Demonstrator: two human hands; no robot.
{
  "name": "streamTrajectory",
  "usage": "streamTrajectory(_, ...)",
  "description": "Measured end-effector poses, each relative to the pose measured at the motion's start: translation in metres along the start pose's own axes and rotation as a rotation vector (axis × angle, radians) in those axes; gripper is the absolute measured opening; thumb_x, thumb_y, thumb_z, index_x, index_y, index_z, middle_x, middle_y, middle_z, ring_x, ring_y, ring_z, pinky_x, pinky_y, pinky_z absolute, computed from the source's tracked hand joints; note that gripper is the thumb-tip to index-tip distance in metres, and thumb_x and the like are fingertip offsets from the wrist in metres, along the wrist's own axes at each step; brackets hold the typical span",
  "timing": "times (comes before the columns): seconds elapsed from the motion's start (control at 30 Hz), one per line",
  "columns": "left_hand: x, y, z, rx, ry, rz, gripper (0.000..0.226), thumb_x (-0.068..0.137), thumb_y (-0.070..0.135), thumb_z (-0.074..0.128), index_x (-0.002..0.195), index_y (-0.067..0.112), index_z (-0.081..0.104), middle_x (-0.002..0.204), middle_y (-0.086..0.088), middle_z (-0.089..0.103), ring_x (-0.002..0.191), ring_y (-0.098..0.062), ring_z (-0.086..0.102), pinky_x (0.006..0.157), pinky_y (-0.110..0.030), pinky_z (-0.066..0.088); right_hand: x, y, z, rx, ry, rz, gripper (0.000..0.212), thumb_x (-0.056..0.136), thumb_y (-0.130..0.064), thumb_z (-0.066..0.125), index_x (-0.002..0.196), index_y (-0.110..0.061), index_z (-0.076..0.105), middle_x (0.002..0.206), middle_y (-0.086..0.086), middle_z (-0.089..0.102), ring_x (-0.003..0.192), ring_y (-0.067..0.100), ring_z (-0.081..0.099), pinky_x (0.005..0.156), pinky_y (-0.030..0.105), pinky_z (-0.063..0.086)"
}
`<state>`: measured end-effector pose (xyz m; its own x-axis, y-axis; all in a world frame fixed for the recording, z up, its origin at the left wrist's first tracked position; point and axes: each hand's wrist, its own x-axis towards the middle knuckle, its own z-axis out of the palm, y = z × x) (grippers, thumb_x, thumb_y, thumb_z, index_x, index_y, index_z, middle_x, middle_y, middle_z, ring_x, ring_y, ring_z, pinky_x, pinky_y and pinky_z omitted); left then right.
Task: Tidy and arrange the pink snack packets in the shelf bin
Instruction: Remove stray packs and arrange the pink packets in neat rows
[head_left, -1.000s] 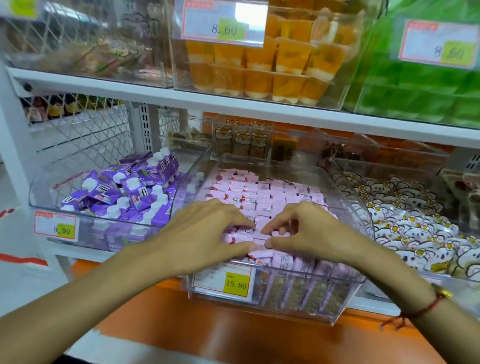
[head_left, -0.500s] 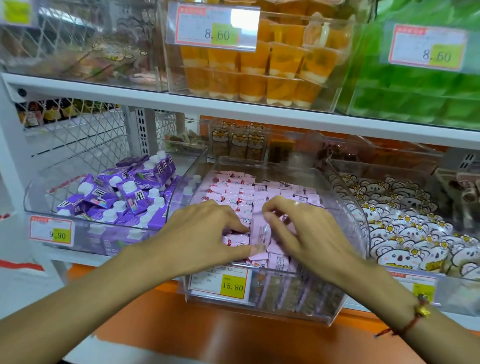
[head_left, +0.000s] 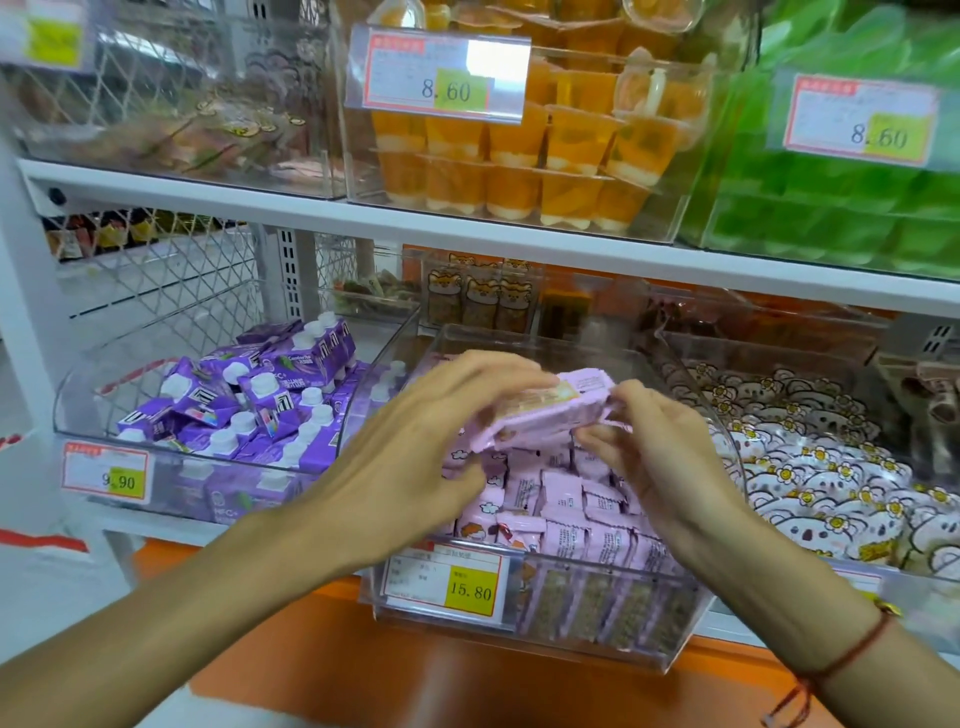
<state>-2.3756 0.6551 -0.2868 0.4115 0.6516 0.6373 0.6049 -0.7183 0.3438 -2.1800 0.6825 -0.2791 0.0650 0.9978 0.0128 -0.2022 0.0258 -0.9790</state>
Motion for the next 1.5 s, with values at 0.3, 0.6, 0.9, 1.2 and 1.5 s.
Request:
streamTrajectory(0.3, 0.006, 0.007, -0.004, -0.396, 0.229, -0.421, 0.051, 0.067, 0.053, 0.067, 0.115, 0.038, 0.057, 0.095, 0.028, 0.066, 0.090, 0.008, 0.063, 0.077, -0.008, 0.048, -0.006, -0.004, 0.003, -0.273, 0.031, -0.149, 0.022, 0.089, -0.040, 0.058, 0.086, -0.018, 0.061, 0.067, -0.007, 0.056, 0.058, 0.004, 0.053, 0.060, 0.021, 0.044)
streamTrajectory(0.6, 0.008, 0.014, 0.002, -0.432, 0.237, -0.408, 0.020, 0.073, 0.030, 0.077, 0.089, 0.026, 0.067, 0.080, 0.014, 0.071, 0.076, 0.000, 0.066, 0.067, -0.016, 0.051, -0.023, -0.001, 0.014, -0.773, -0.255, -0.646, 0.043, 0.079, -0.061, 0.051, 0.118, -0.046, 0.055, 0.121, -0.024, 0.042, 0.124, -0.007, 0.029, 0.092, -0.004, 0.022)
streamTrajectory(0.9, -0.002, -0.005, 0.009, -0.134, -0.028, -0.424, 0.052, 0.065, 0.057, 0.074, 0.111, 0.039, 0.057, 0.102, 0.026, 0.063, 0.097, 0.016, 0.055, 0.081, -0.016, 0.049, -0.016, -0.006, 0.010, -0.558, -0.103, -0.662, 0.024, 0.083, -0.029, 0.068, 0.104, -0.020, 0.064, 0.094, -0.004, 0.066, 0.087, 0.005, 0.062, 0.075, 0.017, 0.048)
streamTrajectory(1.2, -0.004, -0.010, 0.005, 0.365, -0.355, -0.333, 0.044, 0.073, 0.076, 0.046, 0.101, 0.047, 0.061, 0.105, 0.024, 0.062, 0.097, -0.004, 0.057, 0.075, -0.030, 0.046, 0.005, 0.005, -0.004, -0.400, -0.017, -0.268, 0.027, 0.087, -0.028, 0.064, 0.105, -0.014, 0.049, 0.085, 0.007, 0.065, 0.059, 0.013, 0.067, 0.068, 0.034, 0.056)
streamTrajectory(1.5, -0.003, -0.011, 0.001, 0.289, -0.409, -0.361, 0.037, 0.078, 0.068, 0.054, 0.110, 0.049, 0.059, 0.113, 0.027, 0.062, 0.104, 0.003, 0.056, 0.081, -0.025, 0.046, 0.001, -0.015, -0.021, -0.852, -0.348, -0.537, 0.020, 0.080, -0.041, 0.066, 0.096, -0.030, 0.067, 0.094, -0.009, 0.068, 0.086, 0.006, 0.065, 0.081, 0.034, 0.054)
